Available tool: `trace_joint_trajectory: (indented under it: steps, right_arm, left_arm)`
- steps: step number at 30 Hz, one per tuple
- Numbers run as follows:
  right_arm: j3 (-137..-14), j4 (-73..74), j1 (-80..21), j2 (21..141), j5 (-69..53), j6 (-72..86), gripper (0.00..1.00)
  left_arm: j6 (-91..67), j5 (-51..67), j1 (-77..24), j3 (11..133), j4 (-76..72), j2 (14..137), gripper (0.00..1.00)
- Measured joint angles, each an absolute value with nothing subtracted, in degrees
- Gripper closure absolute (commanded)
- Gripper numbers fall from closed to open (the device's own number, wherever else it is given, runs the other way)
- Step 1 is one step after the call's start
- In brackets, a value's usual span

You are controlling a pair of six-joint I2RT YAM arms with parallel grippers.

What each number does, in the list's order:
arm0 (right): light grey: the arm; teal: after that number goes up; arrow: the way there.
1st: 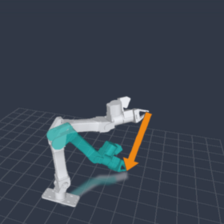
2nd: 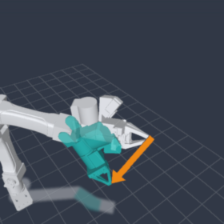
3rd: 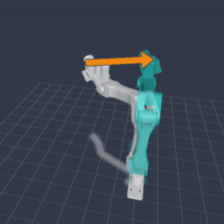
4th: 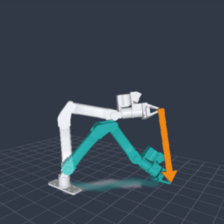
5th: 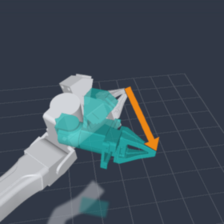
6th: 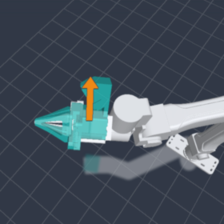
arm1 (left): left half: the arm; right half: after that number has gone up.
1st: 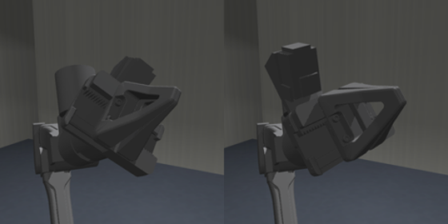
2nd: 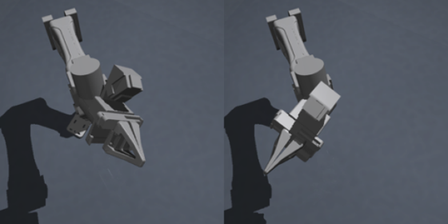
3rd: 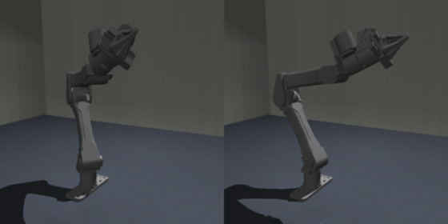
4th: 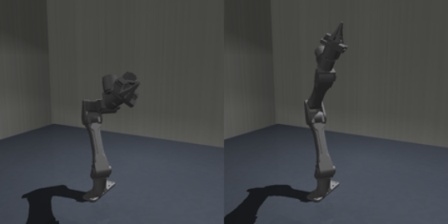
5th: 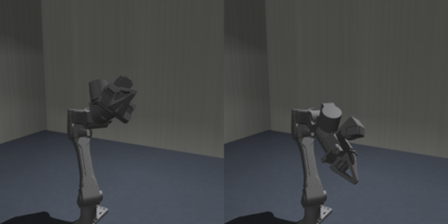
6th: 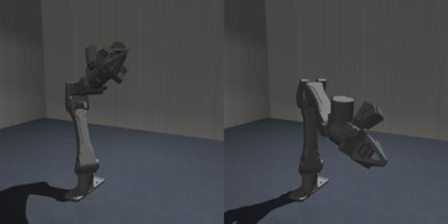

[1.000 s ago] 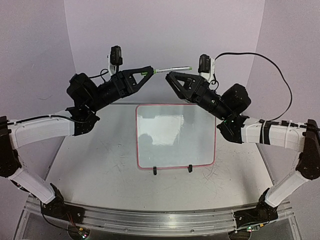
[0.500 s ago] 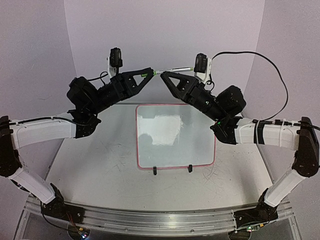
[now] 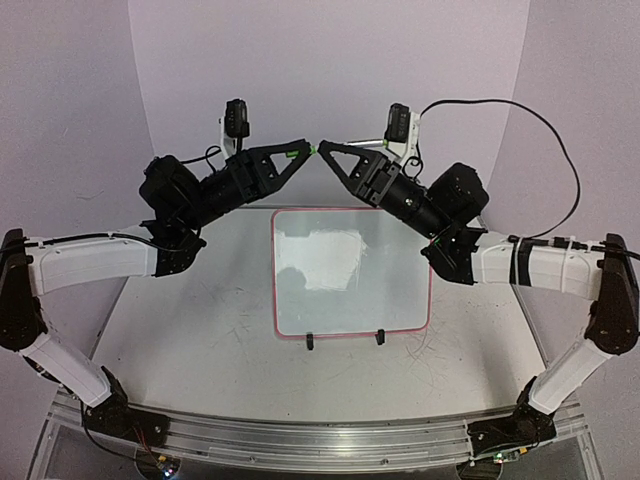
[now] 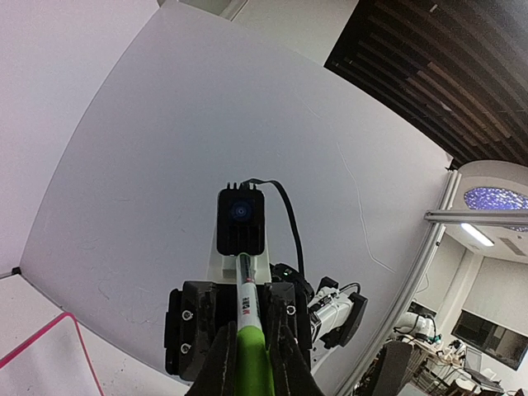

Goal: Write a sentence on the whiteboard
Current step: Open the pen cap from the whiteboard marker.

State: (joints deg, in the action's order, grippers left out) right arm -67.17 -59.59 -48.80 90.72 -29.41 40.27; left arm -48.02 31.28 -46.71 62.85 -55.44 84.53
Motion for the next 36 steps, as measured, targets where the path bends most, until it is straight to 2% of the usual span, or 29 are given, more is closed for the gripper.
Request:
trace_joint_trajectory:
  steps: [5, 13, 18, 27, 31, 36]
  right_arm:
    - [-67.22, -57.30, -48.80, 89.84, -29.46, 38.47, 0.85]
    - [-67.55, -55.21, -48.88, 88.90, -30.32, 37.60, 0.86]
    - [-67.83, -54.97, -48.83, 88.86, -30.83, 37.53, 1.00]
    - [-67.45, -53.25, -48.43, 87.86, -31.20, 37.60, 1.00]
    - [-62.80, -50.16, -47.12, 85.03, -32.80, 37.74, 1.00]
    - [-53.83, -47.13, -37.31, 75.46, -32.23, 37.84, 1.00]
  left_arm:
    - [-47.99, 31.38, -46.69, 62.85, -55.57, 84.53, 1.00]
    - [-48.03, 31.77, -46.70, 62.85, -55.62, 84.53, 1.00]
    - [-48.02, 31.91, -46.70, 62.85, -55.99, 84.53, 1.00]
    - [-48.05, 32.91, -46.27, 62.51, -56.00, 84.38, 1.00]
    - [-48.88, 35.51, -45.24, 58.88, -54.40, 83.27, 1.00]
    - [-50.19, 36.17, -36.10, 49.91, -51.17, 77.08, 1.00]
